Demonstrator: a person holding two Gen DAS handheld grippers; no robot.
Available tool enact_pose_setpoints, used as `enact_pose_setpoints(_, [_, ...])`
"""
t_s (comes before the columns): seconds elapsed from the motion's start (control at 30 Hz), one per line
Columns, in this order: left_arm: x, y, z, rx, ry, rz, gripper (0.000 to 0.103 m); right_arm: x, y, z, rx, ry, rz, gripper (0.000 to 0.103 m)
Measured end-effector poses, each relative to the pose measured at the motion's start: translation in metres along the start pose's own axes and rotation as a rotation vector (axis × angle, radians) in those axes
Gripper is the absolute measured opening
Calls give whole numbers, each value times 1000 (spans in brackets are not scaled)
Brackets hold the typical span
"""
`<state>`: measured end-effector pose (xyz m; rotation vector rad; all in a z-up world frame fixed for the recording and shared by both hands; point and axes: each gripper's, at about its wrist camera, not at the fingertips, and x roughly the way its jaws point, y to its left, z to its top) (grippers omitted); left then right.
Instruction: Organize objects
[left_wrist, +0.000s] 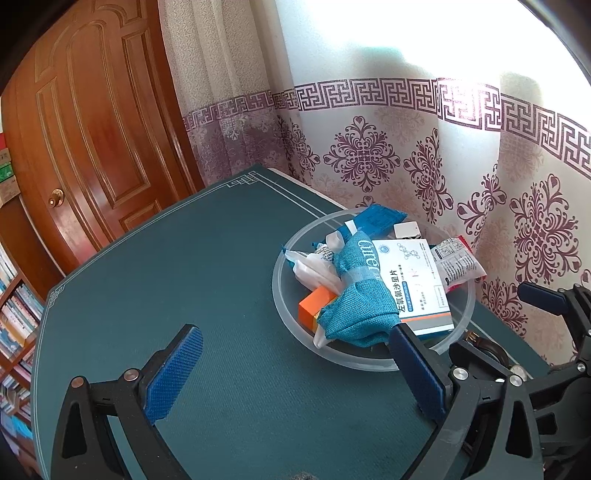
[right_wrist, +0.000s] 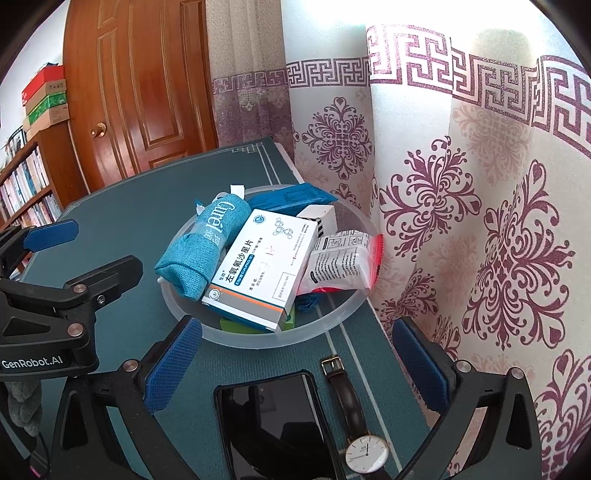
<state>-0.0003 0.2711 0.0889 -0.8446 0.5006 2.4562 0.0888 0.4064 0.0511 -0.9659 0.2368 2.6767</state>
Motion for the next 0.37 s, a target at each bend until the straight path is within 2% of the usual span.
enact_pose_setpoints(0.37, [-1, 1, -2, 4, 1, -16, 103, 4, 2, 0, -8, 9, -6, 103])
